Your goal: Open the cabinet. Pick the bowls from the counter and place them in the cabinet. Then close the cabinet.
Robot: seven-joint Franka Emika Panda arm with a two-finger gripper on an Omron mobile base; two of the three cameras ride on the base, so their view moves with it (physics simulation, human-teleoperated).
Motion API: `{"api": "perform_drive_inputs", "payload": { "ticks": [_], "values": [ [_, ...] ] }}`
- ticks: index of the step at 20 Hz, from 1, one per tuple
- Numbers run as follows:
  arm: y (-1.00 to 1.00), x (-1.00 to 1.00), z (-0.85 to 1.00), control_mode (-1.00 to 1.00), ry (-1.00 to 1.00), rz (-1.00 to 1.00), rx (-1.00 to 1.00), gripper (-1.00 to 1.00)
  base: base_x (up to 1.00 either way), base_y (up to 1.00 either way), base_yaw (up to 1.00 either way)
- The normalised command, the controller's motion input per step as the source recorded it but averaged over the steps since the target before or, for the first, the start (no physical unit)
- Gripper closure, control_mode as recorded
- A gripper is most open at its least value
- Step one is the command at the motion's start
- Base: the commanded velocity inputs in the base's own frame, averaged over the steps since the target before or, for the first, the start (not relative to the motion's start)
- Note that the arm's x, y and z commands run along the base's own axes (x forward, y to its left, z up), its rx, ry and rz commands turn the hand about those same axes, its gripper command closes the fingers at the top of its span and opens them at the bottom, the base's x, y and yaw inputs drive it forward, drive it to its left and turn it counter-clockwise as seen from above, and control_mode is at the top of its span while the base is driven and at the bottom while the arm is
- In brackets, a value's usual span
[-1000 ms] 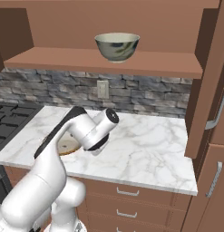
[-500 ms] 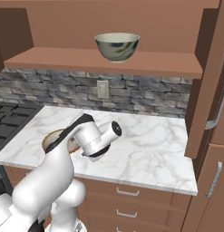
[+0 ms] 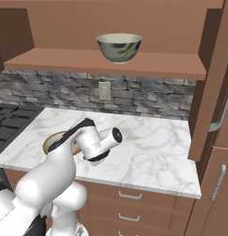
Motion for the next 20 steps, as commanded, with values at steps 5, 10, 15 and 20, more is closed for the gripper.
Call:
{"api": "perform_drive_inputs", "payload": {
  "ticks": [5,10,15,20],
  "values": [
    [0.00,0.20,-0.04,-1.00,0.00,-0.04,0.00,-1.00,0.00,0.00,0.00],
    [0.07,0.15,0.00,-1.00,0.00,-0.01,0.00,-1.00,0.00,0.00,0.00],
    [0.01,0.02,-0.01,-1.00,0.00,0.00,0.00,-1.00,0.00,0.00,0.00],
    [0.06,0.04,0.00,-1.00,0.00,0.00,0.00,-1.00,0.00,0.00,0.00]
  ]
}}
